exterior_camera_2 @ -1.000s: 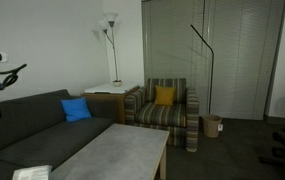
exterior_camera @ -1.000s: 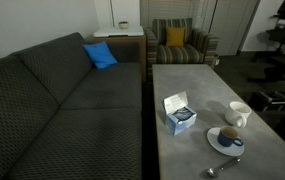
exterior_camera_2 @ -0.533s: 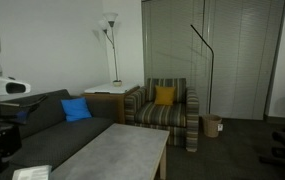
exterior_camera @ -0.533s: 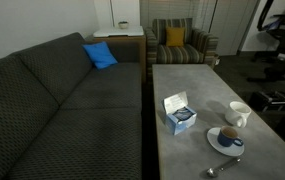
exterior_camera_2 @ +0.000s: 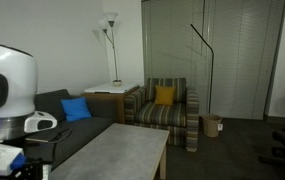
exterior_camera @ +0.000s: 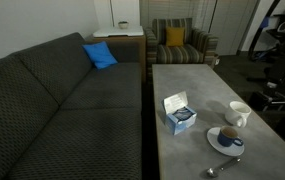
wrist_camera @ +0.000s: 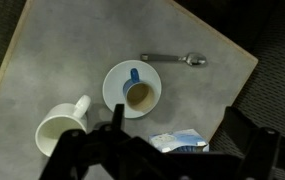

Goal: Put the mug on the table

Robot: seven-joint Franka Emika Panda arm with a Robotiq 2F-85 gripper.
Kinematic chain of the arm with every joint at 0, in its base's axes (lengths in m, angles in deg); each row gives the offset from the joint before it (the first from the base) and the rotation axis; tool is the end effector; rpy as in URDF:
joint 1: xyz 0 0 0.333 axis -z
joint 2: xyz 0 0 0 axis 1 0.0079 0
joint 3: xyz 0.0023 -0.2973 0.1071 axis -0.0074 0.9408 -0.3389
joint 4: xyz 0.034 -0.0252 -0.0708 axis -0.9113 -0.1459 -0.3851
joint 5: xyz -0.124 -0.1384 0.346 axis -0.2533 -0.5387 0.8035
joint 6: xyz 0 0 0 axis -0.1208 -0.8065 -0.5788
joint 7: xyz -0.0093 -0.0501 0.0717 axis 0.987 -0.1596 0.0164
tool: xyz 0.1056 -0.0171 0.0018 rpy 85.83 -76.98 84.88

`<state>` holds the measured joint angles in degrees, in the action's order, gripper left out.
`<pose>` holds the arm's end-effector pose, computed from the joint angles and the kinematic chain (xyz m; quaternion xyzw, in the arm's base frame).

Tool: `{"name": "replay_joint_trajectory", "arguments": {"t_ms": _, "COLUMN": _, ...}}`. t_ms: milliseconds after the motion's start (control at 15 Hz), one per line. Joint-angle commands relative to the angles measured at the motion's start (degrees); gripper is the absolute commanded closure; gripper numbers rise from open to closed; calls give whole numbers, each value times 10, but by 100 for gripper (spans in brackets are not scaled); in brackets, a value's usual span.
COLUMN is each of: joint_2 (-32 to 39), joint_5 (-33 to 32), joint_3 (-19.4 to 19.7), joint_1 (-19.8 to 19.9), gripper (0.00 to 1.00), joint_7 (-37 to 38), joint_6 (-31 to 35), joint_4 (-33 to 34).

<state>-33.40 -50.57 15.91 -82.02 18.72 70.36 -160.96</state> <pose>0.5462 0.0061 0.0945 -0.9824 -0.1512 0.0374 0.1025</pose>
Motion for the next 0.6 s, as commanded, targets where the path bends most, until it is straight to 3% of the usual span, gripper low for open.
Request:
{"name": "replay_joint_trajectory", "arguments": {"t_ms": 0, "joint_2": 0, "joint_5": -18, "joint_3": -15, "joint_1": 15, "gripper": 0, "joint_7": 14, "joint_6": 1, "joint_4": 1}}
{"name": "replay_joint_trajectory", "arguments": {"t_ms": 400, "joint_2": -3, "joint_5": -13, "joint_3": -29, "joint_1": 20, "gripper": 0, "joint_7": 4, "joint_6": -9, "joint_4": 2}}
{"name": "replay_joint_trajectory", "arguments": {"t_ms": 533, "joint_2": 12, "joint_5": -29, "joint_3": -9, "joint_1": -10, "gripper": 0, "joint_7": 41, "joint_6": 46, "joint_4": 0}}
